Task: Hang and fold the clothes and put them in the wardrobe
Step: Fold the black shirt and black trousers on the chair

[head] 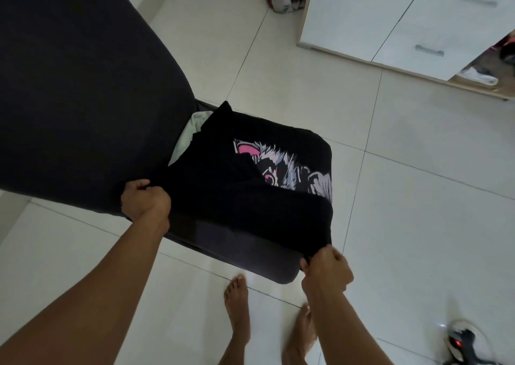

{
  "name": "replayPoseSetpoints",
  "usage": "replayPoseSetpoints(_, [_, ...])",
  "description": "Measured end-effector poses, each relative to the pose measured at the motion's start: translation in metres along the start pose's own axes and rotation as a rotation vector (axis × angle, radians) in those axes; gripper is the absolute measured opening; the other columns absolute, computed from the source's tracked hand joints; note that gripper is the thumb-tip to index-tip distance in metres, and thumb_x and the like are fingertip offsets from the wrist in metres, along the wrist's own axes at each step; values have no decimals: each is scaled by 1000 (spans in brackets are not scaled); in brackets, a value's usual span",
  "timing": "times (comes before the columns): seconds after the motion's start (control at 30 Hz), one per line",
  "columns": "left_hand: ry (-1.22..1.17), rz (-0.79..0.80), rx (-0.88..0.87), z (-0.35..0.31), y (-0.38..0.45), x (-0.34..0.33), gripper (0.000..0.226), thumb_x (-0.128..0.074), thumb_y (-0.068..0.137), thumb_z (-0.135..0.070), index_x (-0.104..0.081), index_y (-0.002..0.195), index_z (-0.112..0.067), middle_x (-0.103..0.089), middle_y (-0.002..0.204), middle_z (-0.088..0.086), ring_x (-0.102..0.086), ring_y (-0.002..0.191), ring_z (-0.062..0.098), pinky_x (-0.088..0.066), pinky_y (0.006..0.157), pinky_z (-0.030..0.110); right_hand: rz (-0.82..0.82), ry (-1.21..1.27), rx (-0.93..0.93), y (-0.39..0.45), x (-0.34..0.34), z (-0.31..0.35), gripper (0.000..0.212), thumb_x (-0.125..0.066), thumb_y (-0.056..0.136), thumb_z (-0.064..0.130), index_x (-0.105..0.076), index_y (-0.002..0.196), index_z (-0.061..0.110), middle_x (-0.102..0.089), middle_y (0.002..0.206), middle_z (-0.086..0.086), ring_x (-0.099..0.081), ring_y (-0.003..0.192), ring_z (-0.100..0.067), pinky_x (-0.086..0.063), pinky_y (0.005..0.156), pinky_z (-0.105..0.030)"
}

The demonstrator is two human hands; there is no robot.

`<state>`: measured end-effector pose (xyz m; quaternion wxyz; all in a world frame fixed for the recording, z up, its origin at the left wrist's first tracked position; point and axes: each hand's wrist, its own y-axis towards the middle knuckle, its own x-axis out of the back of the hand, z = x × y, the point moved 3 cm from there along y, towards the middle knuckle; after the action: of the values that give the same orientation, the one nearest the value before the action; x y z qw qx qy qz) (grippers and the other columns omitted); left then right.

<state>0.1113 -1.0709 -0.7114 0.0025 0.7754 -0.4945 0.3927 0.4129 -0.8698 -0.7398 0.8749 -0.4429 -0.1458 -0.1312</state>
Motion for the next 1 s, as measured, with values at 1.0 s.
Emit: replayPoseSetpoints(1.0, [618, 560, -392, 49, 23, -55, 32, -63, 92, -40, -49, 111, -18, -62, 109, 15, -61, 98, 30, -52, 83, 40, 637, -806, 802, -36, -209, 66, 4, -59, 99, 22, -57, 96, 19, -63, 87, 3, -64, 77, -16, -54, 67, -26])
